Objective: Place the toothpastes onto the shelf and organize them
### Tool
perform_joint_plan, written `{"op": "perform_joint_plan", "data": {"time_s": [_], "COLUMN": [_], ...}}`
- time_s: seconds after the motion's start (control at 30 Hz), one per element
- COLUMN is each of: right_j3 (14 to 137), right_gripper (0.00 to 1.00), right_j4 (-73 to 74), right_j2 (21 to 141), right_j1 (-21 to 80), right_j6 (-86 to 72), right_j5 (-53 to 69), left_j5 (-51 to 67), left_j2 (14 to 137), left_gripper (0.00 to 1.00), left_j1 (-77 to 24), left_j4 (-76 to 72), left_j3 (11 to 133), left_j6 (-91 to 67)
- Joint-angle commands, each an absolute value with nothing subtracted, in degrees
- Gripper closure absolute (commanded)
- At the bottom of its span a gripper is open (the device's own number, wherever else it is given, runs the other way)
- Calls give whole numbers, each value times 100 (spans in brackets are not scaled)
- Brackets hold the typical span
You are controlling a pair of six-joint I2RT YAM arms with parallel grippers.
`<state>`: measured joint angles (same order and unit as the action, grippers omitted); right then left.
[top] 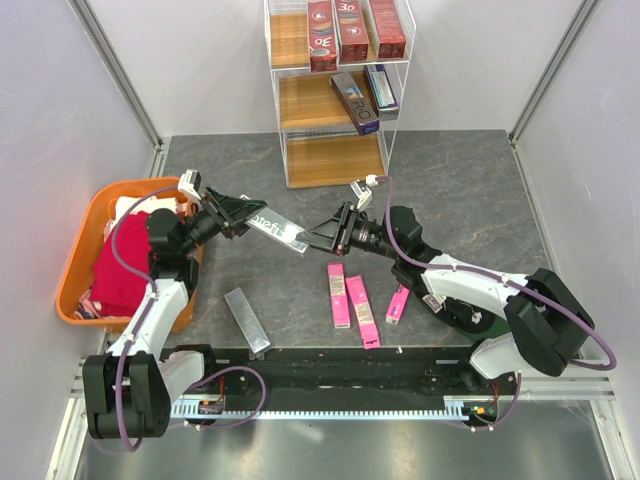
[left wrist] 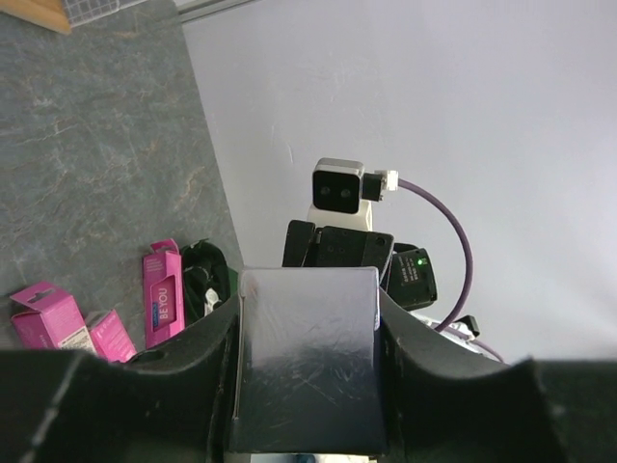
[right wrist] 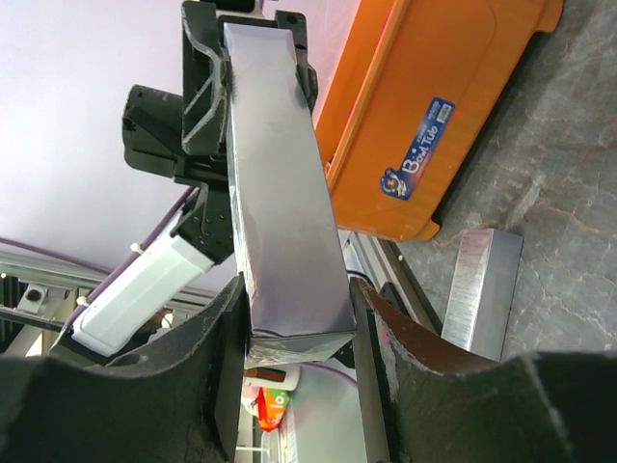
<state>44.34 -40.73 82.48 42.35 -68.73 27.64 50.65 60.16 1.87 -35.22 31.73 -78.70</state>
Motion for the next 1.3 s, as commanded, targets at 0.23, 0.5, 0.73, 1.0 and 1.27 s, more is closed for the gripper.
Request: {"op": "perform_joint_plan", "data": {"time_s": [0.23, 0.5, 0.73, 1.0, 1.27], "right_j3": [4799, 4878, 4957, 5378, 5835], "right_gripper": [85, 87, 89, 90, 92], "right_j4": [-4140, -3806, -3103, -2839, -2715], "right_j2": [7875, 7744, 7673, 7901, 8006], "right_j1": [3990, 3894, 3613, 3235, 2734], "right_j6": [-6574, -6451, -6074, -5775, -5703], "right_j5": [2856, 2830, 2567, 2277, 978], "left_j5": [4781, 4299, 3245, 2426, 2435], "left_j2": [5713, 5713, 5511, 5326, 5370], "left_gripper": [15, 7, 5, 5, 5], "left_j1": [237, 255, 255, 246, 255], "left_j4": [-942, 113, 1519, 2188, 2180], "left_j3": [3893, 4183, 4824, 5080, 4904], "left_j6": [-5573, -4747, -3780, -3217, -3199]}}
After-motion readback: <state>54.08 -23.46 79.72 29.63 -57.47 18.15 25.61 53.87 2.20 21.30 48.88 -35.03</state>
